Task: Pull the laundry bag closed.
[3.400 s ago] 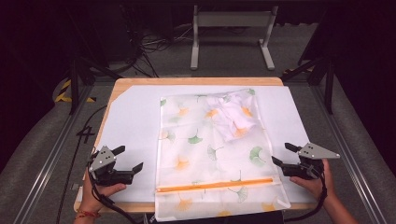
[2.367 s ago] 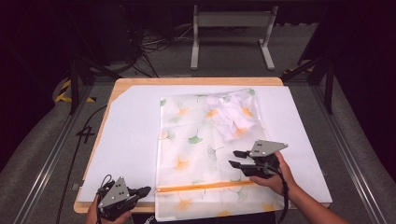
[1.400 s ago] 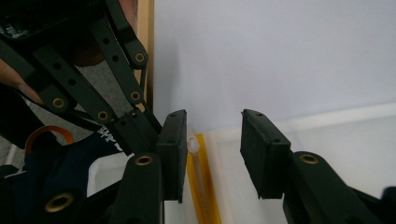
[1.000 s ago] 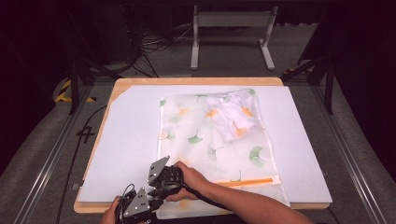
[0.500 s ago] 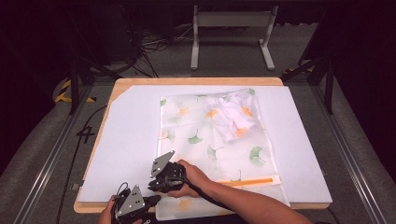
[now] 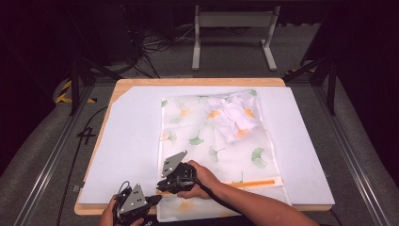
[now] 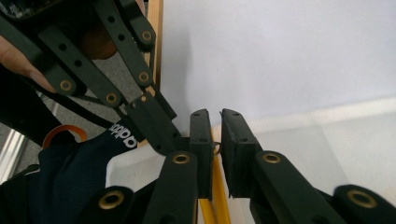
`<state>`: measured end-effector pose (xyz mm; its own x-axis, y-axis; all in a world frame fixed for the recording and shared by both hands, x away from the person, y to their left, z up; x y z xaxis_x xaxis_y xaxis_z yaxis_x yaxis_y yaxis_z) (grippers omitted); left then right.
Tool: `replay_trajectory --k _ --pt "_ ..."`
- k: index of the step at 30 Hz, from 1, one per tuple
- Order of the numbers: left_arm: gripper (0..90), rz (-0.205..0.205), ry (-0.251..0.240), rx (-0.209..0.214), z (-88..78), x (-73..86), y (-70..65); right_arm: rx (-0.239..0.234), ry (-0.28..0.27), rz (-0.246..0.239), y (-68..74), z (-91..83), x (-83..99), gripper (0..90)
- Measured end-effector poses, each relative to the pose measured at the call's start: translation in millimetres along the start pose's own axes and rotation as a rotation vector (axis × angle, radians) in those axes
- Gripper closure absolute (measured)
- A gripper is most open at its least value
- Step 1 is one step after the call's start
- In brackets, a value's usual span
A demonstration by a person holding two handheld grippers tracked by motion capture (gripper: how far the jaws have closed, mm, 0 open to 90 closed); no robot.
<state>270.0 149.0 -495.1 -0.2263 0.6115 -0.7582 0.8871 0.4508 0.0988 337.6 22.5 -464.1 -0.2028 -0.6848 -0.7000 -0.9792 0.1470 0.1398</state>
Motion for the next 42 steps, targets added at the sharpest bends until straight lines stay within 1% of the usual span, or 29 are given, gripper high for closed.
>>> replay_trajectory --k 1,6,8,9,11,15,16,17,19,20,23,25,26,28,30,31,32,33,34,35,37,39,41,42 --pt "90.0 -0.008 -0.001 0.007 0.2 0.1 -0.2 0.001 0.004 0.005 -0.3 -0.3 1.9 82.9" --pt "90.0 0.001 0.003 0.002 0.1 0.0 -0.2 -0.009 -0.001 0.028 -1.2 1.6 5.2 82.9" --pt "90.0 0.003 0.003 0.001 0.2 -0.1 -0.3 -0.018 0.002 0.047 -0.4 3.4 6.1 79.8" --pt "90.0 0.007 0.004 -0.001 0.1 -0.1 -0.3 -0.020 0.010 0.045 0.3 4.7 6.9 80.0" --pt "90.0 0.009 0.004 -0.004 0.2 -0.1 -0.5 -0.036 0.013 0.052 1.7 5.9 7.5 81.1" --pt "90.0 0.009 0.005 0.001 0.1 0.1 -0.1 -0.033 0.022 0.066 1.1 9.2 9.2 83.9" --pt "90.0 0.006 0.004 0.003 0.2 0.2 0.1 -0.046 0.024 0.086 -0.6 9.8 9.7 84.2" --pt "90.0 0.007 0.004 0.003 0.2 0.1 0.1 -0.049 0.026 0.095 -2.1 10.6 10.1 85.1" --pt "90.0 0.010 0.006 0.002 0.2 -0.1 -0.1 -0.066 0.027 0.116 -4.5 10.5 11.5 89.8" --pt "90.0 0.008 0.005 0.003 0.2 0.0 0.1 -0.073 0.025 0.121 -4.9 9.9 12.1 90.0" --pt "90.0 0.003 0.003 0.008 0.4 0.1 0.5 -0.076 0.026 0.108 -3.9 7.5 13.6 90.0" --pt "90.0 -0.002 0.001 0.013 0.4 0.2 0.7 -0.075 0.025 0.112 -2.3 7.8 13.9 90.0" --pt "90.0 -0.004 0.001 0.013 0.5 0.1 0.9 -0.068 0.027 0.103 -2.3 8.1 14.3 90.0" --pt "90.0 -0.001 0.003 0.008 0.5 -0.5 0.9 -0.067 0.029 0.103 -2.4 8.4 14.4 90.0" --pt "90.0 -0.014 -0.003 0.007 0.9 -2.2 2.0 -0.066 0.031 0.099 -2.6 8.3 14.5 90.0" --pt "90.0 -0.013 -0.007 0.003 0.7 -3.8 2.8 -0.064 0.028 0.099 -2.6 8.3 14.5 90.0" --pt "90.0 -0.001 -0.017 0.000 0.9 -6.3 3.8 -0.060 0.027 0.099 -2.7 8.4 14.3 90.0" --pt "90.0 0.004 -0.009 0.003 2.3 -7.4 4.1 -0.057 0.029 0.097 -2.9 8.2 14.1 90.0" --pt "90.0 0.022 0.005 0.010 4.8 -7.7 4.2 -0.051 0.029 0.096 -3.2 8.2 13.8 90.0" --pt "90.0 0.030 0.019 0.014 7.6 -7.1 2.9 -0.048 0.030 0.096 -3.4 8.4 13.8 90.0" --pt "90.0 0.032 0.020 0.016 7.4 -7.1 2.6 -0.047 0.033 0.096 -3.4 8.4 14.1 90.0" --pt "90.0 0.025 0.019 0.026 6.1 -5.7 3.3 -0.036 0.036 0.090 -2.8 8.0 14.7 90.0" --pt "90.0 0.029 0.023 0.027 4.9 -4.7 4.2 -0.030 0.038 0.094 -2.6 6.8 15.6 90.0" --pt "90.0 0.020 0.023 0.031 5.1 -4.5 4.5 -0.026 0.037 0.091 -3.0 6.6 16.1 90.0"
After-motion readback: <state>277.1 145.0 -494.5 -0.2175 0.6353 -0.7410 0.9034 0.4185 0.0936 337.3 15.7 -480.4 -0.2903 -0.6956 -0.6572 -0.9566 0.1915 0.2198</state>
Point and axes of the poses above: each handheld gripper's, and its own axes: z roughly forward along the jaws, x roughly out of its underside, y roughly to its left, the point moved 5 cm from there along z, roughly forward along the jaws, and after that the axes turned 5 degrees about z, right-handed, at the moved point
